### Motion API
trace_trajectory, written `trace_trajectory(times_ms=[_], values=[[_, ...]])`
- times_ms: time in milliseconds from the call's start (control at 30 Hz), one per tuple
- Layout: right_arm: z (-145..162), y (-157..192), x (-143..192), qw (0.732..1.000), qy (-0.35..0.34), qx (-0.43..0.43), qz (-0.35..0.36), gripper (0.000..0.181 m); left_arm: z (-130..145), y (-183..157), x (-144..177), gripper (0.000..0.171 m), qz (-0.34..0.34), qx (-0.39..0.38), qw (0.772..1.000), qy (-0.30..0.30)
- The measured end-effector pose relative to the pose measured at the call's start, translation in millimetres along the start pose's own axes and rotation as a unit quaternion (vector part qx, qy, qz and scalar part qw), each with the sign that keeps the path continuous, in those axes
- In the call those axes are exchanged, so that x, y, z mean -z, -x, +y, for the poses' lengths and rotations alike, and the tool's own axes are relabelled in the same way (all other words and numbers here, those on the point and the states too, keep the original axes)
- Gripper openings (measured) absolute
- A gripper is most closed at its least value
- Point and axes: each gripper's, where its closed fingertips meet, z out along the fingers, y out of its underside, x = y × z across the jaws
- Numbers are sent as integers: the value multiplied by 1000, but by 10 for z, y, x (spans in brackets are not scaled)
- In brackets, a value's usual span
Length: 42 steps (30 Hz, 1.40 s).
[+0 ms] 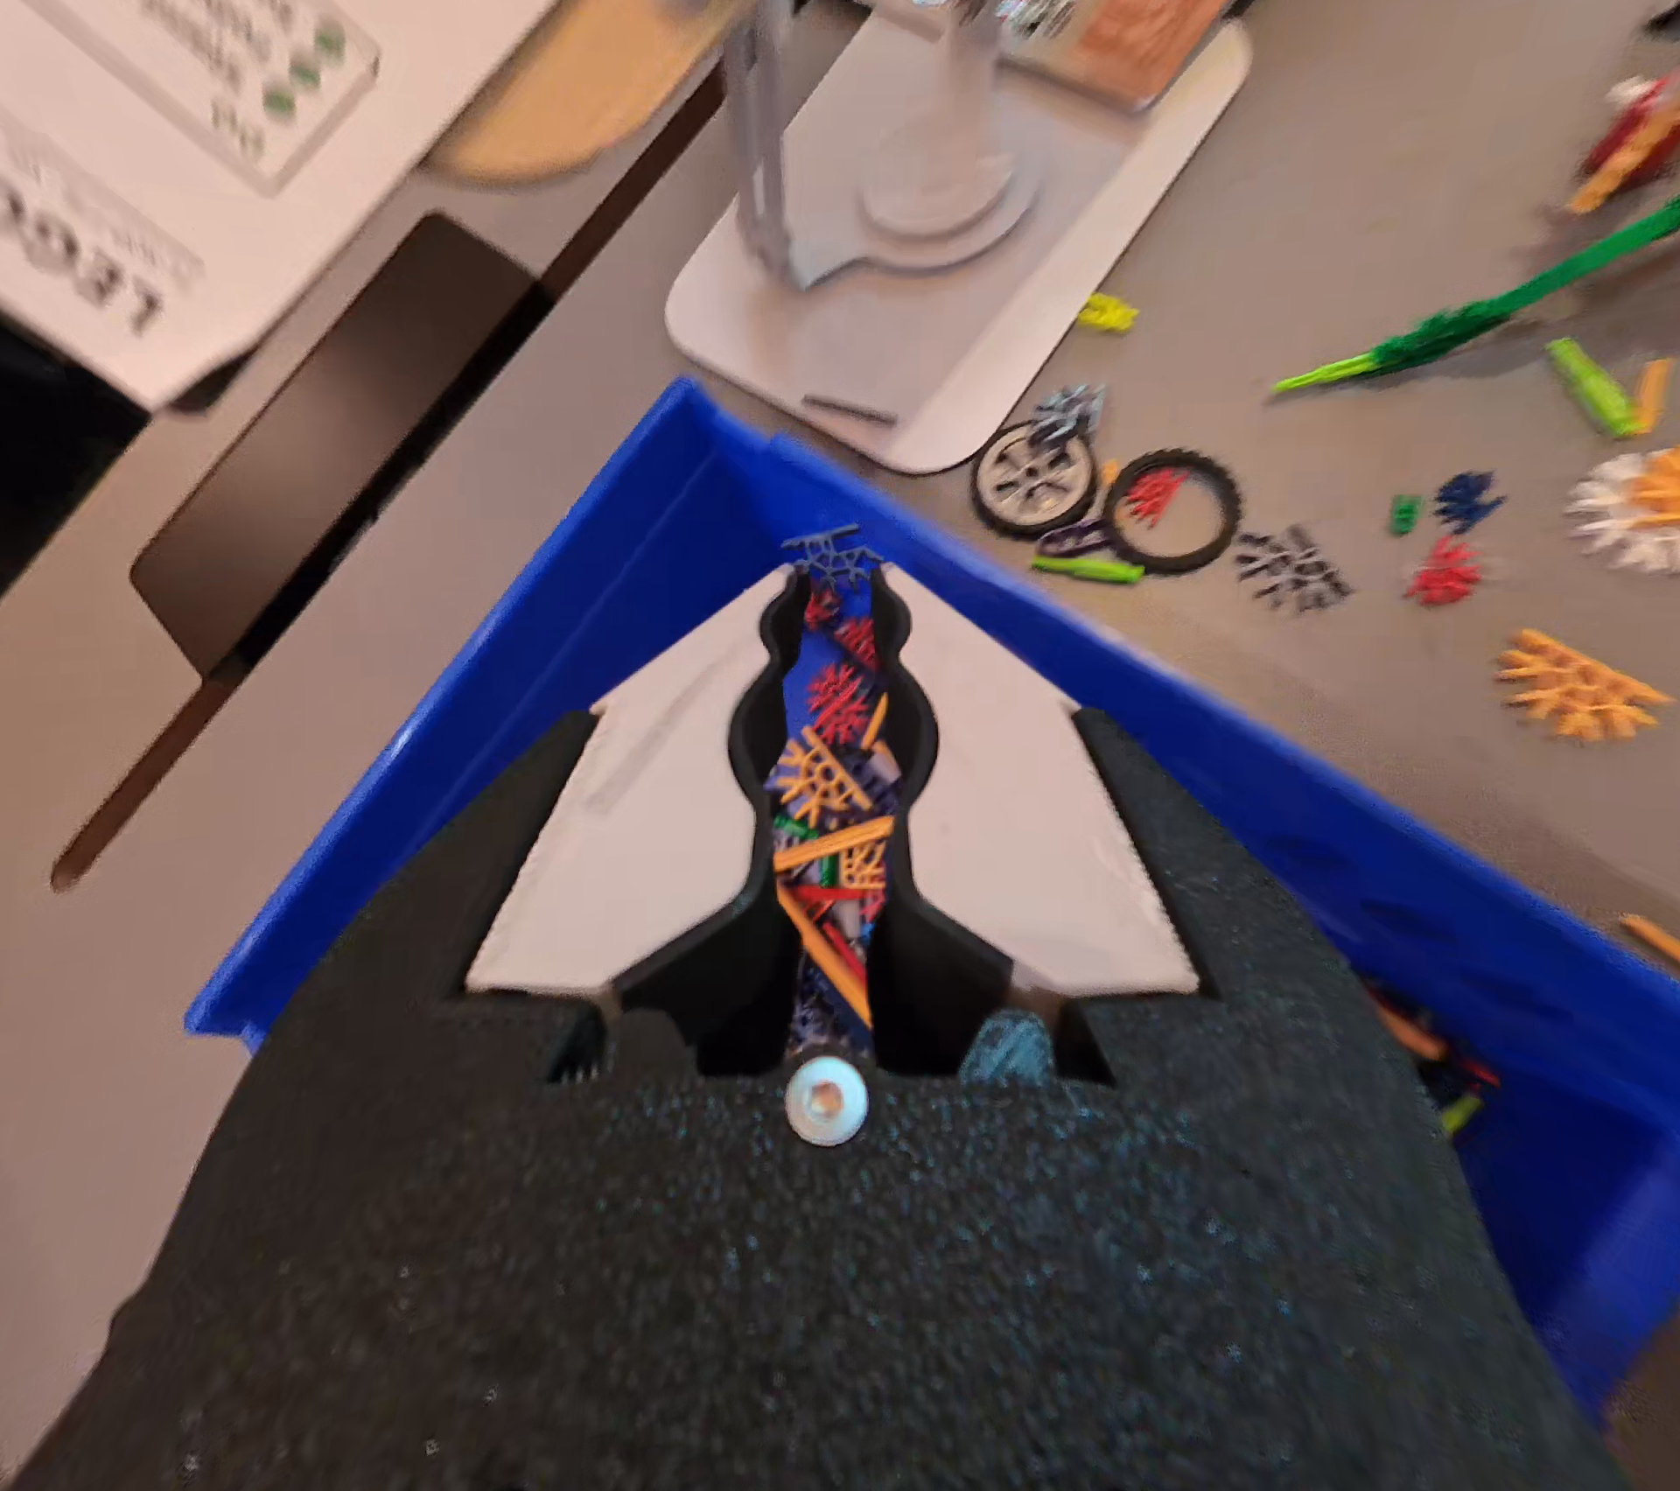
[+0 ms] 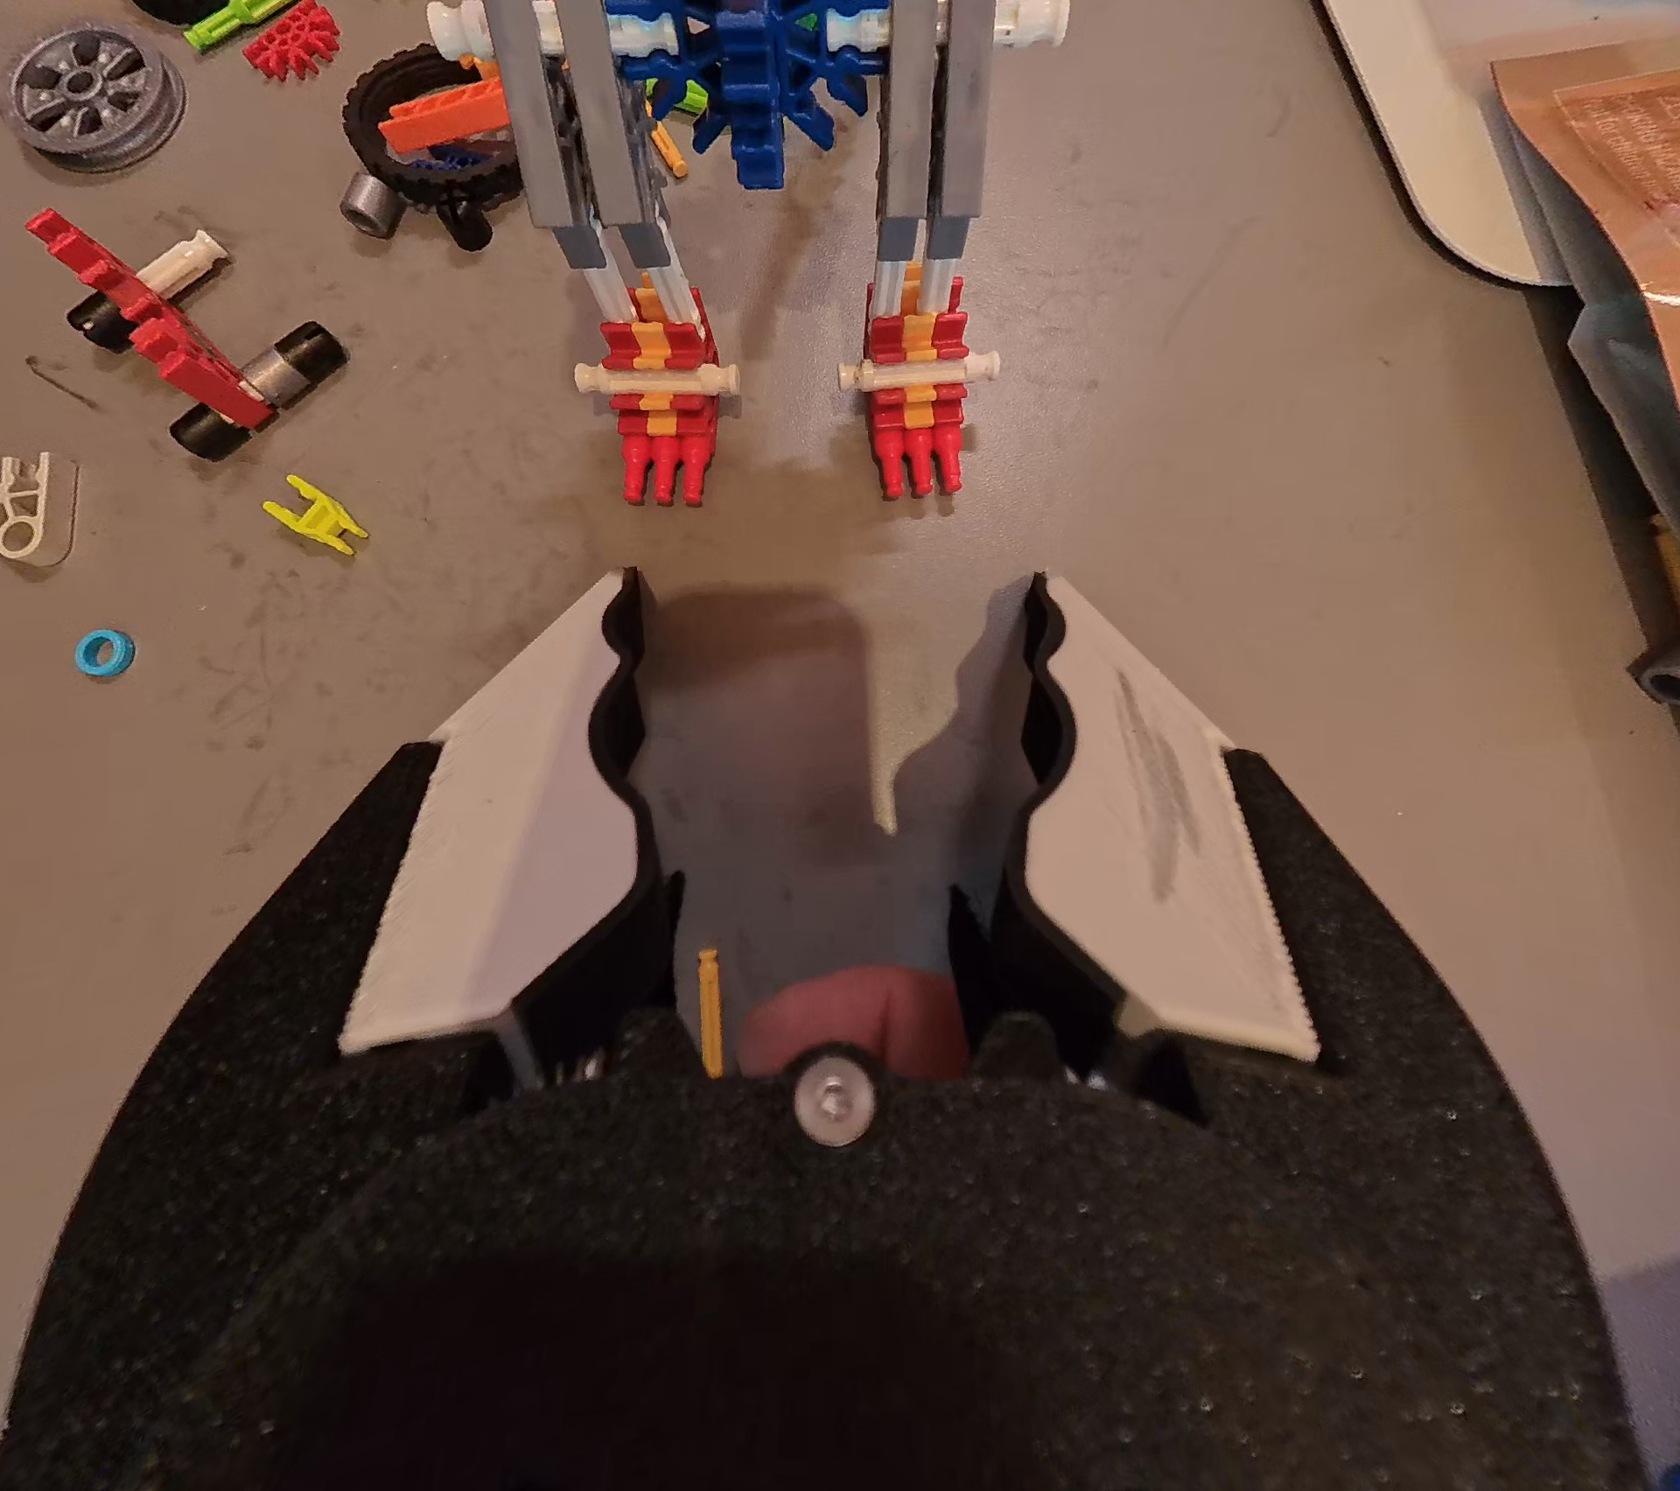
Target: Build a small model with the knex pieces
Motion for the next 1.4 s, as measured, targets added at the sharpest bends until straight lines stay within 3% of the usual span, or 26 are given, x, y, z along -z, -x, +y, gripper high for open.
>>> trace_trajectory(times_ms=[100, 200, 467, 767, 967, 1133, 1267, 1400], values=[[0, -1, 0, 1000, 0, 0, 0, 84, -338, -403, 100, 12, 52, -35, 997, -42], [-1, -1, 1, 1000, 0, -1, -1, 84, -509, -878, 75, 12, 97, -89, 991, -40], [-1, 1, 1, 1000, 0, 1, 1, 84, -357, -1708, -218, 13, 171, -165, 970, 43], [-4, 1, 1, 1000, 0, 1, 0, 84, -221, -1757, -314, 14, 170, -181, 966, 74], [-2, 2, 0, 1000, 0, 1, 1, 84, -222, -1756, -314, 31, 171, -178, 966, 74], [-2, 2, 0, 1000, 1, 2, 1, 84, -290, -1703, -289, 23, 168, -165, 970, 55], [-2, 2, 0, 1000, 0, 1, 1, 84, -433, -1481, -193, 22, 141, -145, 979, 22], [-1, 1, -1, 1000, 1, 2, 1, 85, -544, -1000, -8, 18, 80, -113, 990, -23]])
